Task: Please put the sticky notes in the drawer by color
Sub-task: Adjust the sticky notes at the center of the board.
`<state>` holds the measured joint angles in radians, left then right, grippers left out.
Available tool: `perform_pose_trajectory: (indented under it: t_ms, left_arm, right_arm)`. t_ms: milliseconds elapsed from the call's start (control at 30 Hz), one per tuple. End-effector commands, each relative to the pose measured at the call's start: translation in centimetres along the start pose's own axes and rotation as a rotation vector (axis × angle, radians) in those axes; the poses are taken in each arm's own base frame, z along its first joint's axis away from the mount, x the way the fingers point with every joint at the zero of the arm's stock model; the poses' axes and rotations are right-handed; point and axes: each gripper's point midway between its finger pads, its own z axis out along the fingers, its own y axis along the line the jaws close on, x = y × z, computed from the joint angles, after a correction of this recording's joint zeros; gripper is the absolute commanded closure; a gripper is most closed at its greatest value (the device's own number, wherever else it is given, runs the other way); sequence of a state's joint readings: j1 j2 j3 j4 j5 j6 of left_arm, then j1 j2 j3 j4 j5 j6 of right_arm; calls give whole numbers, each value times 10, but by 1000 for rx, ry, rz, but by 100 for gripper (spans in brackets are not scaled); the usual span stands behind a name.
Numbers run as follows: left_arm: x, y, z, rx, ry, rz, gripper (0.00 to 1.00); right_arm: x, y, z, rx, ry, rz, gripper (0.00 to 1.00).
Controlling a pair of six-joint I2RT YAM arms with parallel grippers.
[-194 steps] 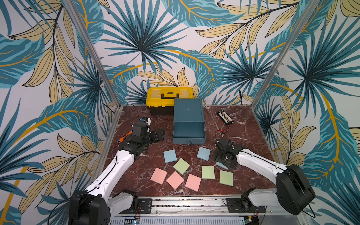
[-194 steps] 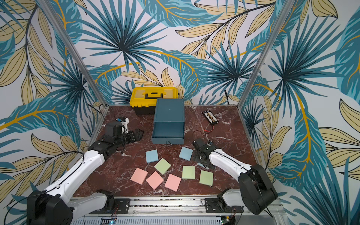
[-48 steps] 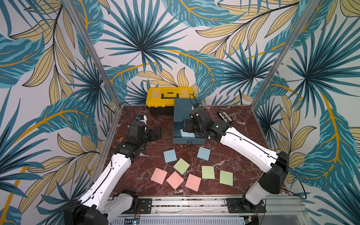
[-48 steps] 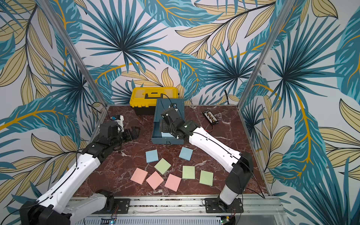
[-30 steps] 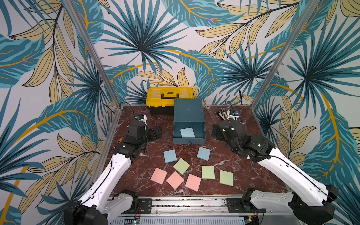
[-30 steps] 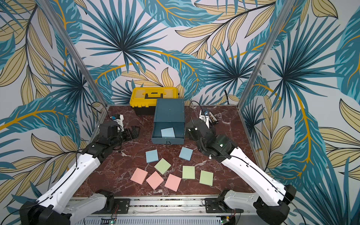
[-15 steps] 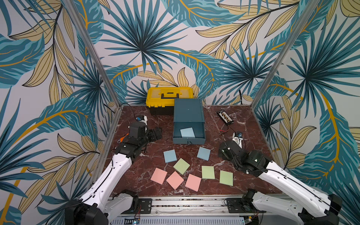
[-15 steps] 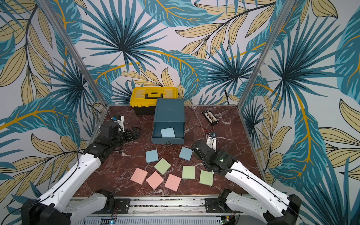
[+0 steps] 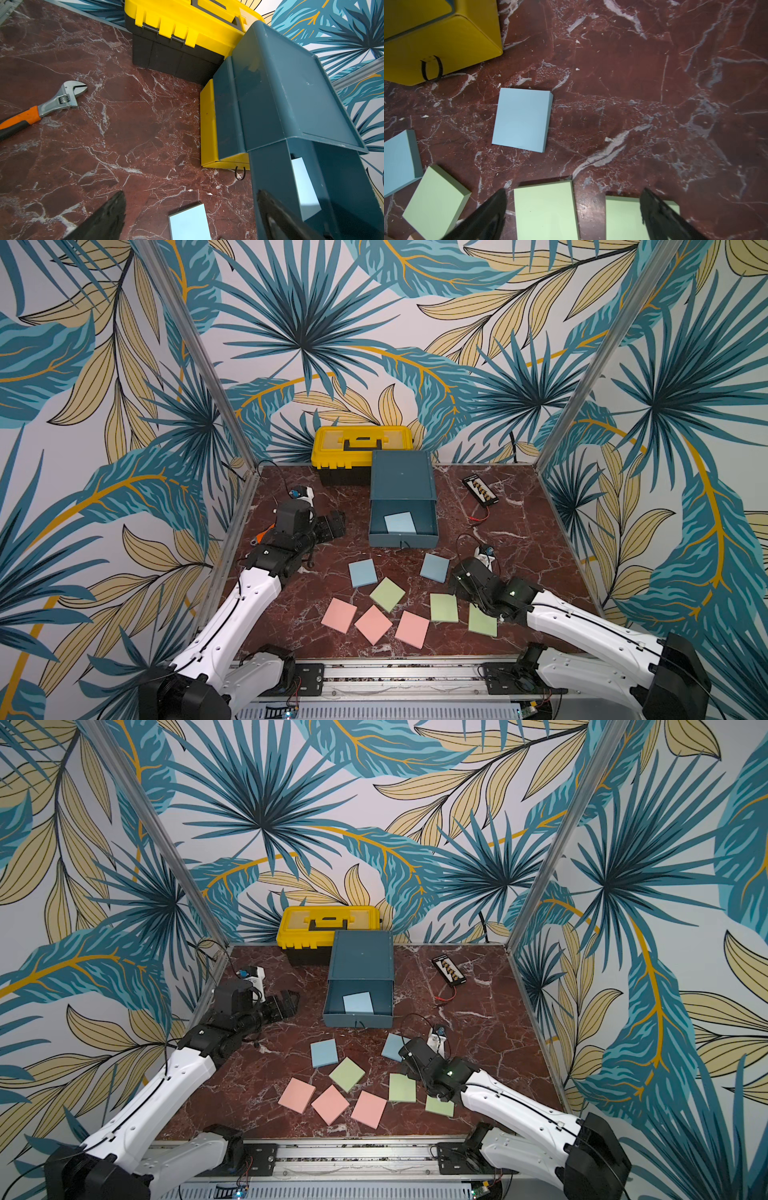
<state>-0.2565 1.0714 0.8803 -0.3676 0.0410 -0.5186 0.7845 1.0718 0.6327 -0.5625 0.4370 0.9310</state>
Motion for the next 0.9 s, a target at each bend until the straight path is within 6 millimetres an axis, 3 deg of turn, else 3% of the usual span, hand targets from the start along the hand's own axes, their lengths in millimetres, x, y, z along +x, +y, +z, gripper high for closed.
perform_pose_trajectory:
  t_ms: [0,367,500,867]
  left_arm:
    - [4,3,-1,-9,2,-5,0]
    - [4,4,0,-17,6,-2,0]
    - [5,4,0,-16,7,-2,0]
    - [9,7,0,-25,9,-1,0]
  right_arm:
    - [6,14,14,-40,4,-26,0]
    - [18,36,47,-57,35,-88,1]
    - [20,51,49,-83,26,-125,1]
    - [16,69,62,-74,19,-136,0]
